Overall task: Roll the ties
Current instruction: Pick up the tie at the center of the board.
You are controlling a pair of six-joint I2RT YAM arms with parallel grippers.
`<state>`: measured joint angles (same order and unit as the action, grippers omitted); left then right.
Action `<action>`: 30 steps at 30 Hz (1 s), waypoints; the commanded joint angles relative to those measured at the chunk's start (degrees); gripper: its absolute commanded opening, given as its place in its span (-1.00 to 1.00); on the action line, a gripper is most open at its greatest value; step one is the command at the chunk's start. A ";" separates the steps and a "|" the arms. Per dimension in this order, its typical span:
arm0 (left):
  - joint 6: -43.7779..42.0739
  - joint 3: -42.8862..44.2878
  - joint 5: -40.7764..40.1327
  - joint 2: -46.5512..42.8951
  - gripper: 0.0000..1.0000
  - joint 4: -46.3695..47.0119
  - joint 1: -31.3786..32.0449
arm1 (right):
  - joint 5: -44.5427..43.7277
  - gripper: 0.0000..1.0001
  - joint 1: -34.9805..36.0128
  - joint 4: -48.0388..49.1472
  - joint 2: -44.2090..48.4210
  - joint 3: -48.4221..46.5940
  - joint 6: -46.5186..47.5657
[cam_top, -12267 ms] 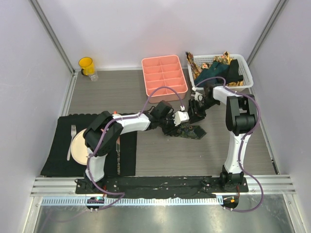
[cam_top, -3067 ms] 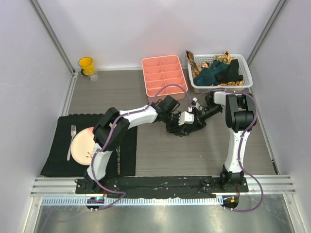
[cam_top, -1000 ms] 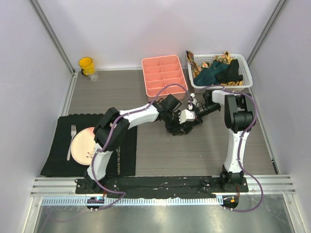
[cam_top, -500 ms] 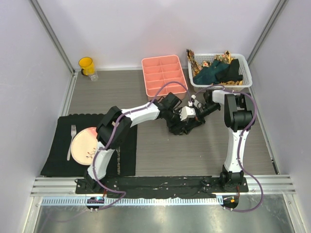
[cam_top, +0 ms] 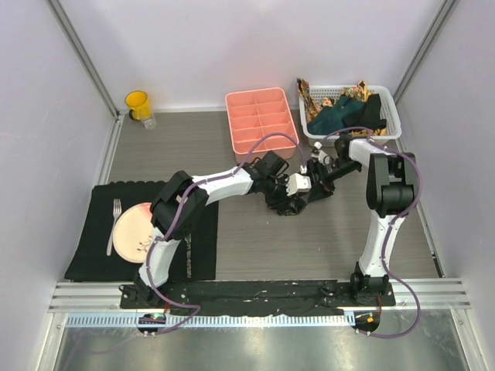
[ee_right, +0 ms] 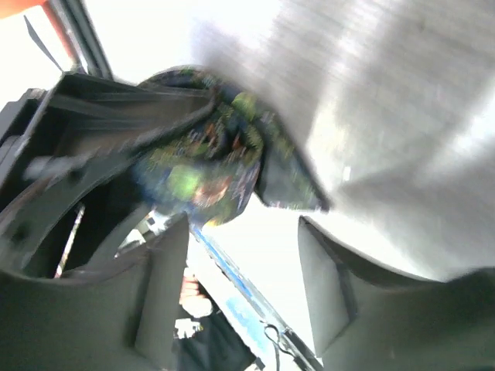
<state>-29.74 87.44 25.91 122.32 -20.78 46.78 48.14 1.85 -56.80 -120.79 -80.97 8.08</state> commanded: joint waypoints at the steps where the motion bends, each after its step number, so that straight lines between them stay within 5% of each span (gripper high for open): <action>1: -2.69 -3.59 -5.87 2.22 -0.89 -8.76 0.24 | 1.17 0.32 -2.90 -0.87 6.53 3.61 1.06; 6: -3.22 -3.42 -5.87 2.40 -0.90 -8.67 0.41 | 0.56 0.89 -3.17 8.07 4.87 6.96 -4.19; 10: -3.22 -3.59 -5.70 2.40 -0.89 -8.67 0.33 | -0.42 0.90 -1.85 13.90 2.23 7.49 -6.14; 17: -3.66 -3.85 -6.40 2.83 -0.89 -8.14 0.33 | 13.02 0.71 1.23 22.16 1.17 11.44 -8.43; 23: -3.84 -3.94 -6.40 2.83 -0.89 -8.40 0.41 | 19.18 0.51 1.14 20.59 4.33 13.29 -5.35; 30: -3.66 -3.86 -6.31 3.10 -0.88 -8.58 0.33 | 20.94 0.64 1.32 15.32 6.97 13.47 -2.28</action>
<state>-31.99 87.07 25.02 122.06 -20.58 47.13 65.54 2.94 -38.92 -117.99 -67.81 2.68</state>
